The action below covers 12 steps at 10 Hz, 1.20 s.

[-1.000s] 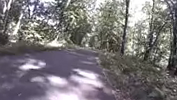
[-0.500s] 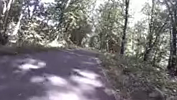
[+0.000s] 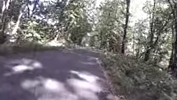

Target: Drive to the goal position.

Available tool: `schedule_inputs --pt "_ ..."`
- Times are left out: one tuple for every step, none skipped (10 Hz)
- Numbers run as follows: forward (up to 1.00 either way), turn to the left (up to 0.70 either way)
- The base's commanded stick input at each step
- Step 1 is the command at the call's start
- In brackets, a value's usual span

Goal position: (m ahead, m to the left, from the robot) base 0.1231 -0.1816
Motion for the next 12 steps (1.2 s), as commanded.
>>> schedule_inputs --pt "0.45 0.00" --pt "0.45 0.00" --pt "0.45 0.00" --pt "0.45 0.00" --pt "0.45 0.00" --pt "0.45 0.00" --pt "0.45 0.00" --pt "0.45 0.00" --pt "0.45 0.00" --pt "0.45 0.00" --pt "0.45 0.00" --pt "0.45 0.00"
